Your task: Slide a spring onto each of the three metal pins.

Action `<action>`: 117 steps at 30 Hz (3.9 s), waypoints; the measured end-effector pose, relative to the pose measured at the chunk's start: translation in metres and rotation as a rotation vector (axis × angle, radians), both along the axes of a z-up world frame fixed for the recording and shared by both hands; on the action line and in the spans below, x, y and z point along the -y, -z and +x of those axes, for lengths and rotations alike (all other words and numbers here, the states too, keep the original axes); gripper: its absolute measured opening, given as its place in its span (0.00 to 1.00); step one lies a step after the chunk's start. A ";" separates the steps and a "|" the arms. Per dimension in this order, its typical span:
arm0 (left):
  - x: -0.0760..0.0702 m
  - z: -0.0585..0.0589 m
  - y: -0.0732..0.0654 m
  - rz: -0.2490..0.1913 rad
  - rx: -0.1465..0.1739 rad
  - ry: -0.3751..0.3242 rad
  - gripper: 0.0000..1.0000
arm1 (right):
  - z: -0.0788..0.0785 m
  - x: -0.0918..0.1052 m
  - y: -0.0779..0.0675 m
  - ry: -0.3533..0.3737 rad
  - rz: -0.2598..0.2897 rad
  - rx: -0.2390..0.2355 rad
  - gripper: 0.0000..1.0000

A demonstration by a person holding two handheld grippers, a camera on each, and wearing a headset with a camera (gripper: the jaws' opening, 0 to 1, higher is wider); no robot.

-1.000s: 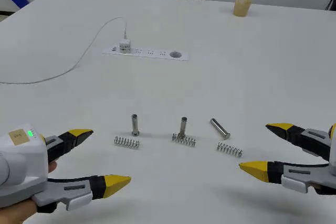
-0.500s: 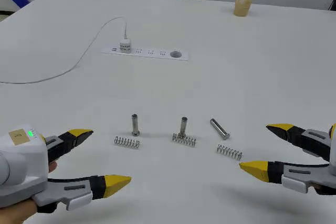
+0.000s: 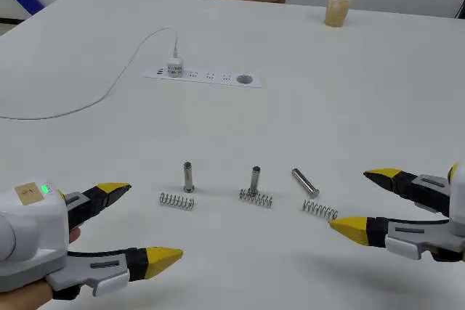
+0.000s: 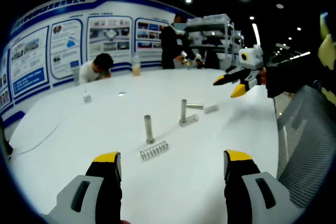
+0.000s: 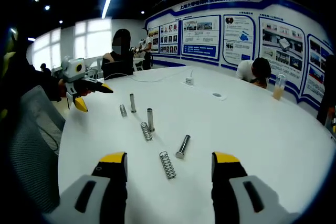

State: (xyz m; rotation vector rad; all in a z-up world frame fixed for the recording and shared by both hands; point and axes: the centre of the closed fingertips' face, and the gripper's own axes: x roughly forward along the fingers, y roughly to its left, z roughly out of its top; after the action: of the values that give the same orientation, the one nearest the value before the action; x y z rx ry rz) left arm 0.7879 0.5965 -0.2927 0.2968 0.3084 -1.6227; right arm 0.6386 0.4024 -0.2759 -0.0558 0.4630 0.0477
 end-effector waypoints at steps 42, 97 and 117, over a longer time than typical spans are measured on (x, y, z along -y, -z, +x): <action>-0.001 0.001 0.005 -0.001 -0.015 -0.012 0.80 | 0.083 0.029 0.034 0.044 -0.053 -0.239 0.35; -0.005 0.004 0.010 0.013 -0.022 -0.026 0.78 | 0.092 0.032 0.068 0.163 0.047 -0.394 0.11; -0.005 0.003 0.010 0.014 -0.023 -0.029 0.78 | 0.093 0.038 0.069 0.191 0.063 -0.397 0.09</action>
State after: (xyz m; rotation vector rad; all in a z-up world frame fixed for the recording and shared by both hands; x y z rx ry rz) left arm 0.7909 0.6012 -0.3024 0.2833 0.3401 -1.5969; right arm 0.7320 0.3644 -0.3450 0.0618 0.8614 -0.1163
